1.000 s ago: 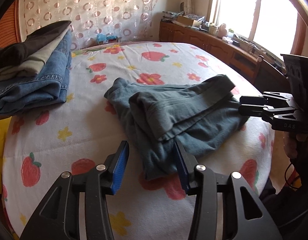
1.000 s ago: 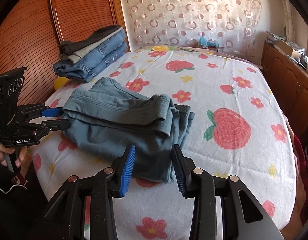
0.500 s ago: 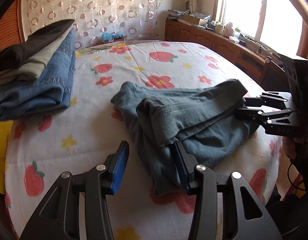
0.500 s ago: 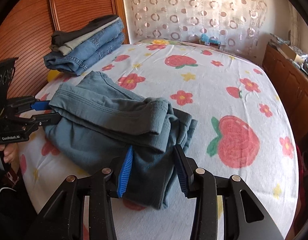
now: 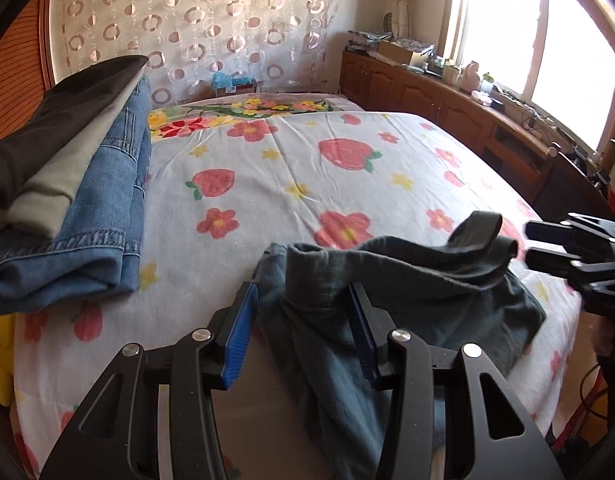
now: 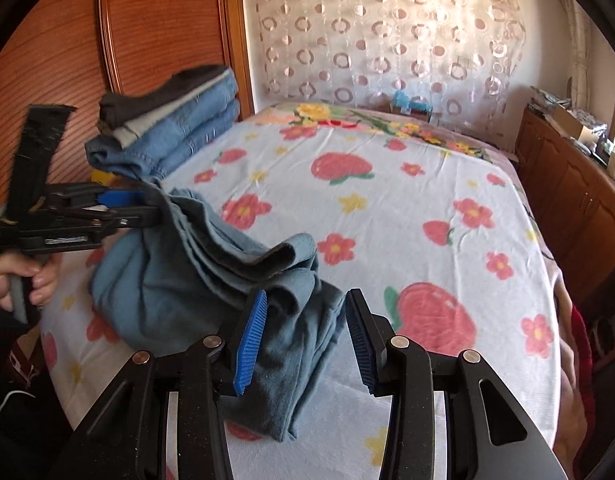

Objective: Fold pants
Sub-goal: 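Press and straighten the folded stack with both open grippers, then slide both grippers under the waistband edge of the folded shorts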

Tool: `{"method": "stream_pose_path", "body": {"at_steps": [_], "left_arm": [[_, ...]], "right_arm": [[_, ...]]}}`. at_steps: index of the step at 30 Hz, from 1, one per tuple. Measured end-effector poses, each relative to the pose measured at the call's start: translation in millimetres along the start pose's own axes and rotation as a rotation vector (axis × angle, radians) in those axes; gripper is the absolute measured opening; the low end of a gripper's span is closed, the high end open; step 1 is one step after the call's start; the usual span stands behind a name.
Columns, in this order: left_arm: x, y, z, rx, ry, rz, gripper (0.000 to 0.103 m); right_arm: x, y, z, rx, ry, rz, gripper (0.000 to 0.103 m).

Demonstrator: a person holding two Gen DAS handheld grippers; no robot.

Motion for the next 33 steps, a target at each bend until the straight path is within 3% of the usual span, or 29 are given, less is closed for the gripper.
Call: {"method": "stream_pose_path", "body": {"at_steps": [8,14,17,19,20,22,25,29,33], "left_arm": [[9.4,2.6,-12.1,0.024,-0.025,0.018,0.047],[10.1,3.4,-9.5,0.016,-0.011,0.027,0.047],[12.0,4.7,-10.5,0.020,0.000,0.037,0.055],[13.7,6.1,-12.6,0.027,0.014,0.047,0.062],[14.2,6.6,-13.5,0.030,0.018,0.051,0.063],[15.2,7.8,-14.1,0.031,0.021,0.060,0.073],[15.8,8.1,-10.6,0.012,0.012,0.063,0.074],[17.5,4.6,-3.1,-0.035,-0.002,0.065,0.074],[15.4,-0.2,-5.6,-0.039,0.020,0.046,0.059]], "right_arm": [[-3.4,5.0,-5.6,0.022,-0.013,0.023,0.043],[-12.1,-19.1,-39.0,0.050,-0.054,0.003,0.043],[-16.1,-29.8,-54.9,0.063,-0.086,-0.013,0.043],[-18.8,-33.8,-63.2,0.072,-0.110,-0.026,0.032],[-18.9,-34.6,-66.2,0.080,-0.131,-0.030,0.013],[-20.2,-38.0,-69.9,0.071,-0.146,-0.041,0.009],[-24.2,-46.0,-68.1,0.015,-0.158,-0.061,0.006],[-31.6,-49.3,-68.8,-0.024,-0.096,-0.101,0.006],[-31.5,-40.9,-81.5,0.024,-0.064,-0.113,0.006]]}}
Point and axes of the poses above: each gripper's, at about its wrist camera, not at the fingertips, and z roughly against the way its jaws point, x to its left, y to its underside, the point moved 4 cm from there along -z, roughly the way its jaws point, and after that the axes turned 4 degrees about -z, right-handed, at the moved point
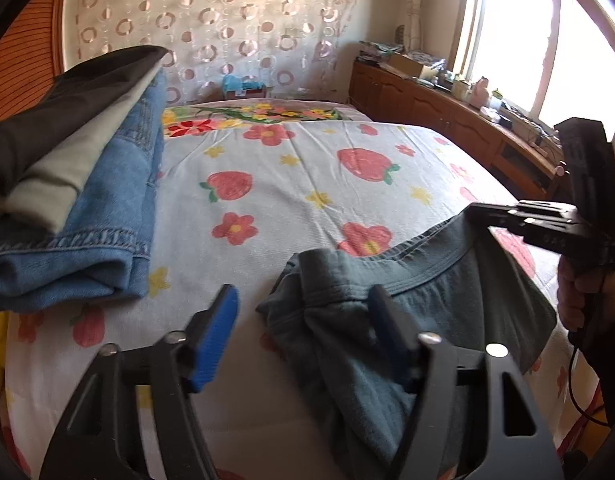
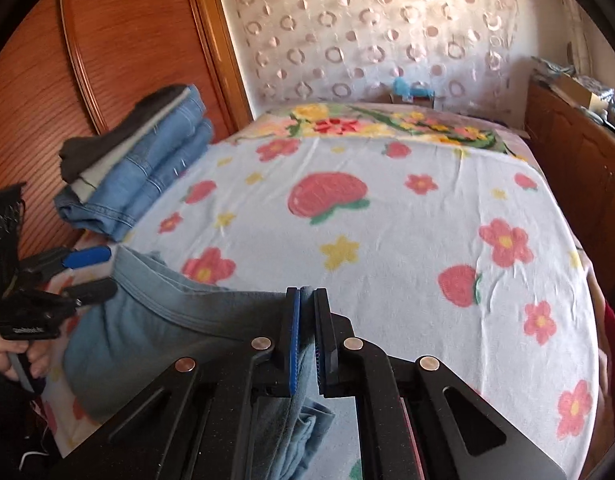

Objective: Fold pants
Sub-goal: 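Slide both grippers under the waistband edge of the folded shorts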

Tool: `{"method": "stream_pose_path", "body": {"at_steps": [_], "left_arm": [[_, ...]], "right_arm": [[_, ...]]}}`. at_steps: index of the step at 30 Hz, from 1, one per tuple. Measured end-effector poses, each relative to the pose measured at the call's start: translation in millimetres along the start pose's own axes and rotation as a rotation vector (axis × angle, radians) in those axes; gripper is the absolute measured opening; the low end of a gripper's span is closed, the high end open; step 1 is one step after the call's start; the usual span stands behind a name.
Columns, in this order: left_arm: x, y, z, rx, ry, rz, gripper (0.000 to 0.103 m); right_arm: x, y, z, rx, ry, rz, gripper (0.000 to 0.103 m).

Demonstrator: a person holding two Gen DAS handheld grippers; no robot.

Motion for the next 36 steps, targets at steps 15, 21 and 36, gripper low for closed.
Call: {"method": "stream_pose_path", "body": {"at_steps": [15,21,36], "left_arm": [[-14.7,-13.6,4.1,-0.018,0.008,-0.044,0.017],[-21.4,-14.6,8.4,-0.026,-0.025,-0.071,0.030],[-25.3,-3.7,9.7,-0.015,0.021,-0.056,0.076]], "right_arm": [[8.7,-2.6,4.7,0.000,0.020,0.039,0.006],[10.8,0.9,15.5,-0.004,0.025,0.041,0.010],[8.5,23.4,50.0,-0.019,0.043,0.014,0.050]]}}
Point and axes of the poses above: each gripper's, at about its wrist camera, not at the fingertips, and z roughly against the way its jaws point, x to its left, y to its underside, the point moved 4 cm from there along -z, roughly the way its jaws point, and after that the axes turned 4 degrees about -z, right-handed, at the moved point
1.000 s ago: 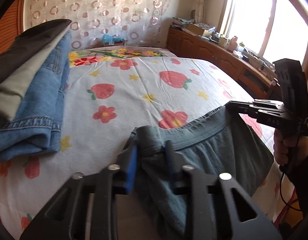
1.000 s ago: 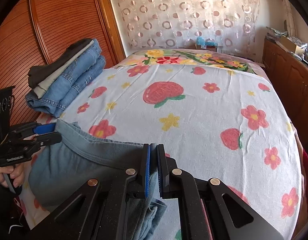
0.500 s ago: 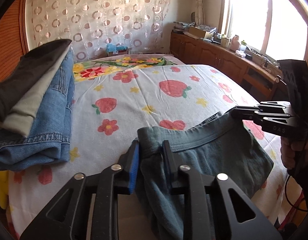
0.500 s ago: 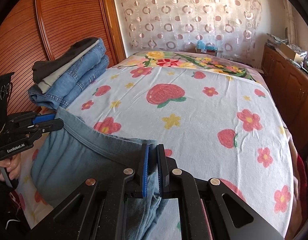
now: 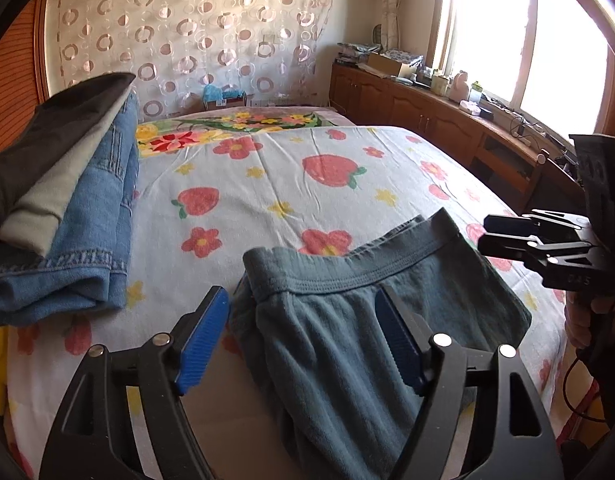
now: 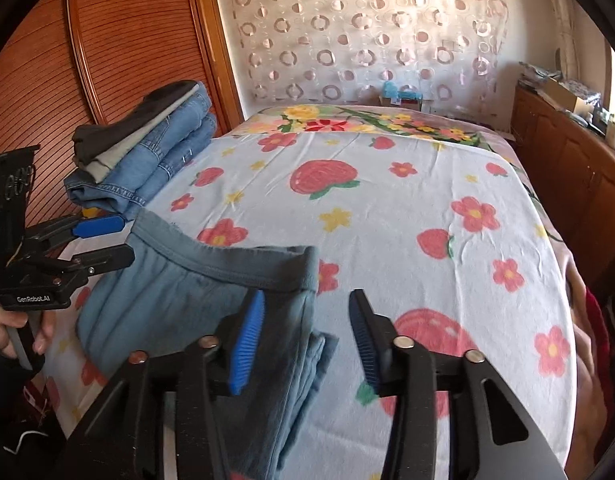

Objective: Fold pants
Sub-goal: 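Slide both grippers under the waistband edge of the folded shorts, then close both grippers on the waistband edge and lift the folded shorts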

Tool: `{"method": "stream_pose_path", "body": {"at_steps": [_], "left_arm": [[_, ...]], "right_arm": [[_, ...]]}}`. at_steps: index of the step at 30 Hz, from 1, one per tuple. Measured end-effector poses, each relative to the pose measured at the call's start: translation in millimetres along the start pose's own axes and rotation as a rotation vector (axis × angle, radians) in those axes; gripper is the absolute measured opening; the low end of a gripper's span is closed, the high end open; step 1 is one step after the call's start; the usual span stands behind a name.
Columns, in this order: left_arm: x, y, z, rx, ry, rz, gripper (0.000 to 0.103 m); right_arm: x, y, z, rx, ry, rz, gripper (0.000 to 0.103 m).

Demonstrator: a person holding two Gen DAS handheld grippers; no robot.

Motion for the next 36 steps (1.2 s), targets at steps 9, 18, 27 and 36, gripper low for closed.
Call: {"method": "stream_pose_path", "body": {"at_steps": [9,18,27,36], "left_arm": [[8.1,13.8,-5.5,0.046,-0.013,0.023,0.076],[24.9,14.2,-14.6,0.068,-0.003,0.081,0.076],[31.1,10.2,-21.8,0.079,0.069,0.120,0.064],[33.0,13.1,-30.0,0.090,0.066,0.131,0.055]], "right_arm": [[2.2,21.5,10.8,0.027,-0.002,-0.015,0.052],[-2.4,20.4,-9.2,0.069,0.018,-0.028,0.052],[-2.3,20.9,-15.6,0.051,0.017,-0.018,0.052],[-11.4,22.6,-11.5,0.037,-0.005,-0.067,0.042]]}}
Point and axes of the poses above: each gripper's, at about its wrist camera, not at the fingertips, and z roughly against the way its jaws point, x to its left, y to its underside, the point moved 4 cm from there along -z, roughly the way its jaws point, and after that the axes turned 4 degrees about -z, right-handed, at the moved point
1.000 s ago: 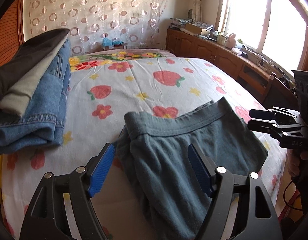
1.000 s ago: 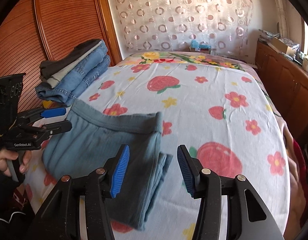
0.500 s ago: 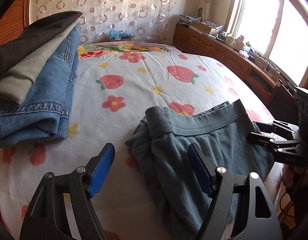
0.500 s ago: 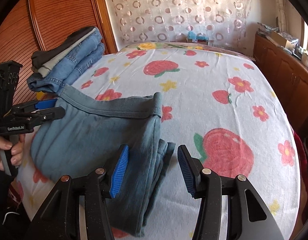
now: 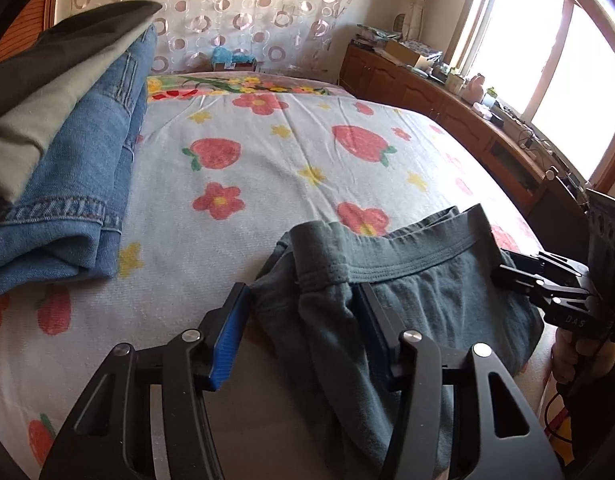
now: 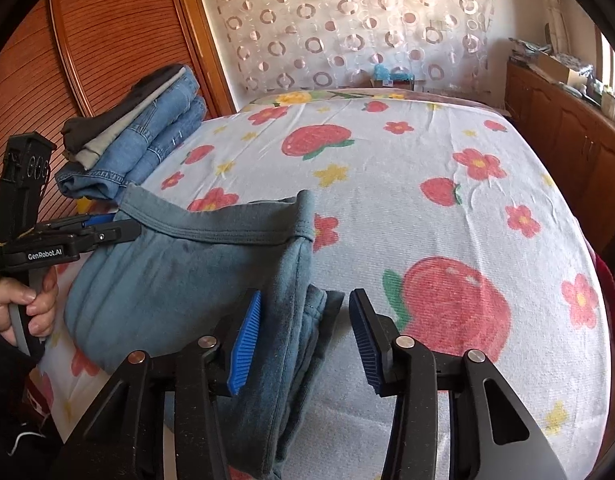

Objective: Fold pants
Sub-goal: 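Close both grippers on the waistband edge and lift the folded shorts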

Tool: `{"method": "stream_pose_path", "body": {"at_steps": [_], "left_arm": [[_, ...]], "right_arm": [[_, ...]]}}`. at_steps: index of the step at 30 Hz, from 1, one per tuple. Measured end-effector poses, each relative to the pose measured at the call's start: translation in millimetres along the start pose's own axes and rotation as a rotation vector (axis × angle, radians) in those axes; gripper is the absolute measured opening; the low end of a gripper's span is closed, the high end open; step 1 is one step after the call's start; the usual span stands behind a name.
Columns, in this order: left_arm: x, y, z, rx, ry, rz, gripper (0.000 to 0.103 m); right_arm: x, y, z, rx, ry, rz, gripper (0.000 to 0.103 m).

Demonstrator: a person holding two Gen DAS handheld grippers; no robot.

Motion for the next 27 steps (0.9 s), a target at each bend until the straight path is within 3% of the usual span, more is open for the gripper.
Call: {"method": "stream_pose_path", "body": {"at_steps": [4,6,9,13,20,27], "left_arm": [[0.0,1.5,1.6,-0.005,-0.005,-0.006,0.055],[-0.1,1.5,2.3,-0.007,-0.005,-0.009,0.055],[1.5,3.0,3.4,-0.019,0.017,-0.003,0.049],[-2.7,3.0,5.5,-0.018,0.072,0.002,0.023],[-16.5,-2.0,27.8,-0.079,0.068,-0.032,0.016],[-30.1,-14.4,64.1,-0.177,0.063,-0.054,0.014]], "right_arm": [[0.5,0.5,1.0,0.000,-0.001,0.000,0.037],[2.2,0.2,0.0,0.005,0.001,0.010,0.024],[8.8,1.0,-1.8,0.011,-0.006,0.041,0.016],[9.7,0.8,-2.1,0.006,-0.006,0.046,0.012],[14.6,0.1,11.6,-0.042,-0.020,0.064,0.010],[30.1,-10.2,45.4,-0.157,-0.027,0.134,0.009]]}}
Point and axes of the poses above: each gripper's, at about its wrist camera, not at the fingertips, and z roughly against the way its jaws point, x to its left, y to its underside, the point moved 4 cm from there along -z, roughly the way its jaws point, and after that the axes turned 4 degrees about -z, right-handed, at the moved point
